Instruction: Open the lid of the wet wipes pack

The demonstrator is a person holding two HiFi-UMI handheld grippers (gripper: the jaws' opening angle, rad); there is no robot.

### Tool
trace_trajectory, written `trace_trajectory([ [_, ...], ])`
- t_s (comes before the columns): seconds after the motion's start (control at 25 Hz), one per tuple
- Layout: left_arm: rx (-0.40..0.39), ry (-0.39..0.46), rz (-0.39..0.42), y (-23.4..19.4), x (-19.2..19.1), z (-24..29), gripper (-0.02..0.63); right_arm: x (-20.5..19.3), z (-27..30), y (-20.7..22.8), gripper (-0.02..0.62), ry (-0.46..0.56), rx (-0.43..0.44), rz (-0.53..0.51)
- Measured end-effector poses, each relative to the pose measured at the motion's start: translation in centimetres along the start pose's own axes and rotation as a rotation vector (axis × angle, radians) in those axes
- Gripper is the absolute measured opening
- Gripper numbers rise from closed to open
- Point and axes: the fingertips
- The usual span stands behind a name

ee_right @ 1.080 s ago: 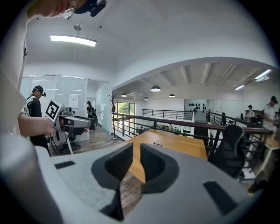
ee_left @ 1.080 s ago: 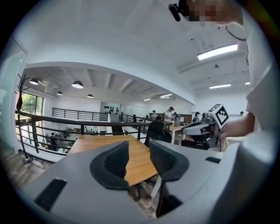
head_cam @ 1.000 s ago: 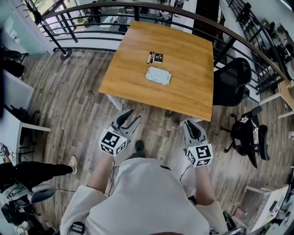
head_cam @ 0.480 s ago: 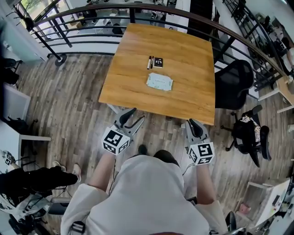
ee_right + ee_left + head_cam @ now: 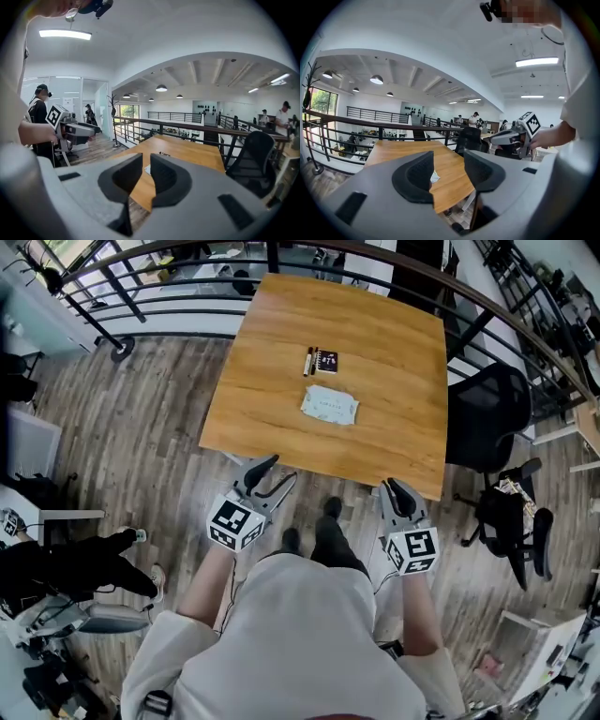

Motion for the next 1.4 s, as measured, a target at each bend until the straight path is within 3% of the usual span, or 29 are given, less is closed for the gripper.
trace_trajectory([
  [0.72,0.081,-0.011,-0.035,-5.6,-1.6,13.9,0.208,-2.8,13.5,8.5,0.037,-0.112,0.265,-0.014],
  [1.08,0.158,-0.062,-0.037,-8.0,-4.2,18.6,0.212,-4.3,18.8,12.0,0.037,-0.148,0.399,-0.084],
  [1.4,0.192,-0.143,-0.032,-10.0,-8.1,20.4,0.212,-7.1,22.2,13.0,0.037,-0.186,0.455,-0.106],
])
Point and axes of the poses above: the fingertips, and each gripper's own axes: z forward along the fingers, y to its right, x out of its top, and after that the axes turned 12 degrees about y, right-handed
